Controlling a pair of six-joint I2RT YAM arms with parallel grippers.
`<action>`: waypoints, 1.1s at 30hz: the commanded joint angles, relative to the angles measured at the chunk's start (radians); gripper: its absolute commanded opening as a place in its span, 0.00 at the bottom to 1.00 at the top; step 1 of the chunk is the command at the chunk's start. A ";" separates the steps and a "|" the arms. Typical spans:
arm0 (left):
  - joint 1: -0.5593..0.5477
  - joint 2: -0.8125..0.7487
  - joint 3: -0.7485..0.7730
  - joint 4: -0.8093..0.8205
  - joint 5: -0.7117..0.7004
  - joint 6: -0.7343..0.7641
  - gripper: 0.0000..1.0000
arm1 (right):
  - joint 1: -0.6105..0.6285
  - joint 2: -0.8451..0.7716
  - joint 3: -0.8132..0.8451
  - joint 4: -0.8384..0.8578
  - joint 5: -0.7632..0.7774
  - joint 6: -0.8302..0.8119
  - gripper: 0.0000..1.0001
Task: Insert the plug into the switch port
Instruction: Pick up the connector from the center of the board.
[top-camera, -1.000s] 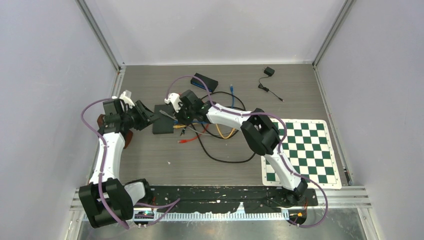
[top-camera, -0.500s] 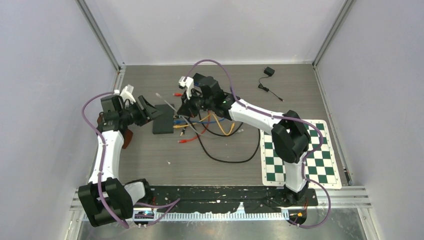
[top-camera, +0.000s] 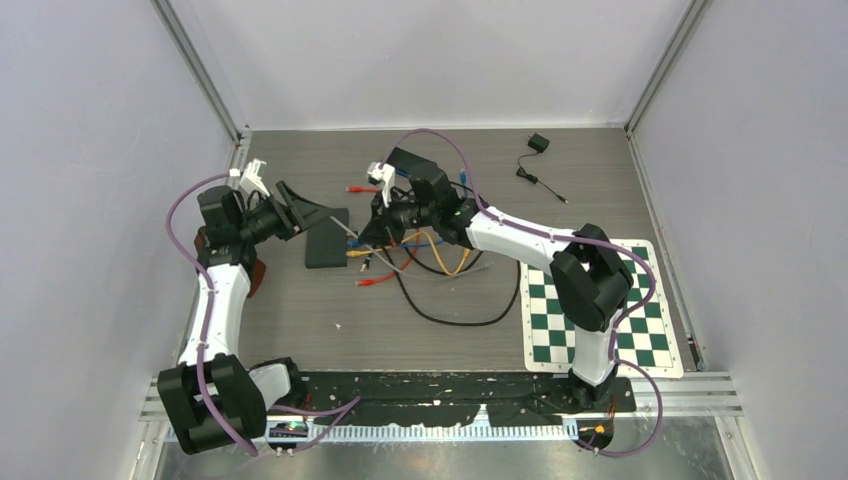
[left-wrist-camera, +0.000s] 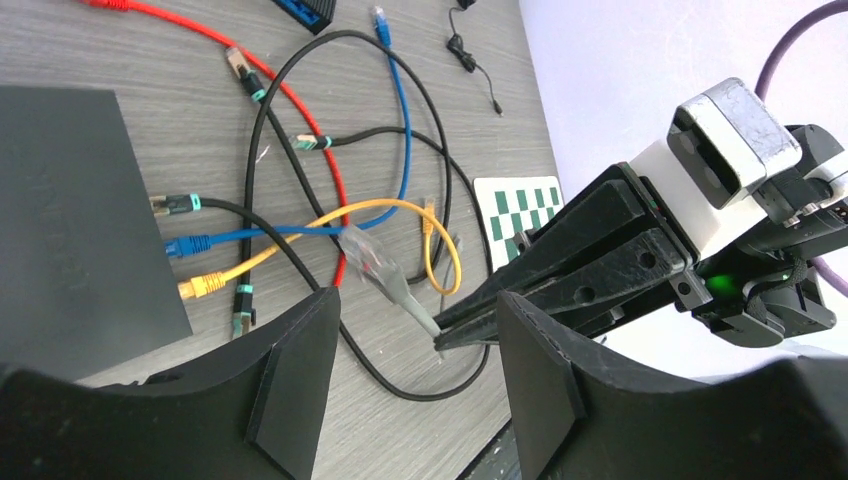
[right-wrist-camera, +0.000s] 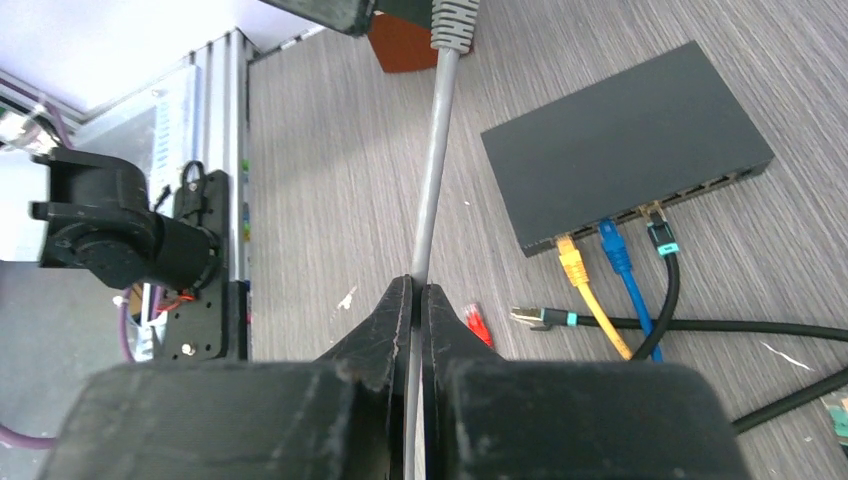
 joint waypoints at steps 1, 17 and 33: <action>0.002 -0.015 -0.008 0.154 0.059 -0.054 0.61 | -0.019 -0.093 -0.029 0.139 -0.093 0.077 0.05; 0.001 0.025 -0.039 0.380 0.121 -0.204 0.52 | -0.042 -0.096 -0.042 0.198 -0.175 0.169 0.05; 0.002 -0.018 -0.052 0.303 0.002 -0.329 0.00 | -0.048 -0.155 -0.026 0.064 0.048 0.090 0.44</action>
